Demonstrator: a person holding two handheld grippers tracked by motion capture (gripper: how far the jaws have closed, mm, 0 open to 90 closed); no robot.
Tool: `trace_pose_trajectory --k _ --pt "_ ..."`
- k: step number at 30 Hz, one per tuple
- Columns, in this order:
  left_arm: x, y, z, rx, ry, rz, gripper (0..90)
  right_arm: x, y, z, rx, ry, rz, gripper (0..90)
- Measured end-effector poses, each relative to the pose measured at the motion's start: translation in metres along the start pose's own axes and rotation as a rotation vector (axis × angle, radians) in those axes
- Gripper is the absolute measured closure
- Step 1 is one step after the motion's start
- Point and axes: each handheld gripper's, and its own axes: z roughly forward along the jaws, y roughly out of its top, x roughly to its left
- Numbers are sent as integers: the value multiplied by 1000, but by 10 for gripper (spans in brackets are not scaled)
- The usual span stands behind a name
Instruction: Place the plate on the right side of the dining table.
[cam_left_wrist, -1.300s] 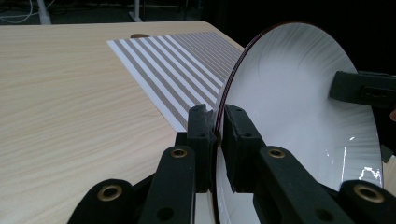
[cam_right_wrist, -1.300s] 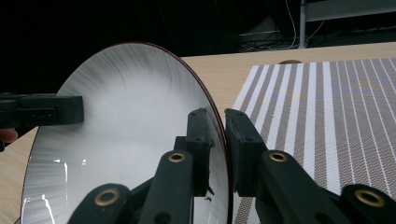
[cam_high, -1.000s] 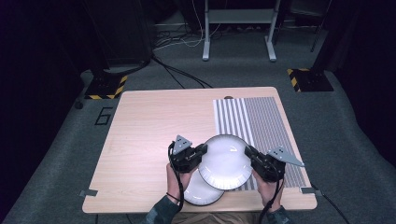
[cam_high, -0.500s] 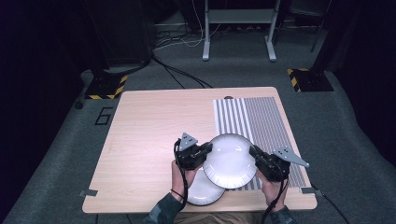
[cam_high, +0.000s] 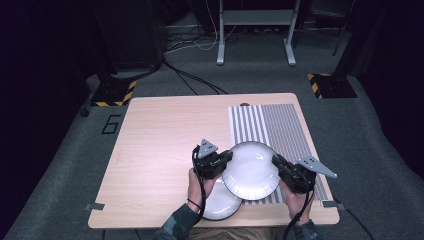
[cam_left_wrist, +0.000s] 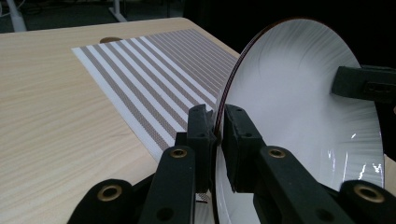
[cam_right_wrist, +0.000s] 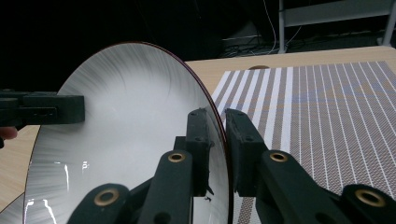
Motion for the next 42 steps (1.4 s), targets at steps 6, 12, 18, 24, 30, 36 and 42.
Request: trace_pose_trajectory --k 6,12,18,24,30,36,42 --pt "-1 2 7 8 -5 1 810 -3 2 -1 -2 -9 -6 798" --pt "-4 7 14 19 -9 5 811 -11 3 -1 -2 -15 4 795" --pt "-6 11 20 25 -15 13 809 -14 6 -3 -6 -24 -1 796" --pt "-8 14 24 26 -15 17 810 -20 9 -3 -5 -26 2 795" --pt "-8 17 29 38 -17 16 810 -24 11 -2 2 -25 -2 794" --pt "-8 22 34 44 -17 26 810 -29 13 0 1 -22 9 795" --pt "-10 26 40 48 -15 40 808 -34 14 0 -1 -27 13 796"
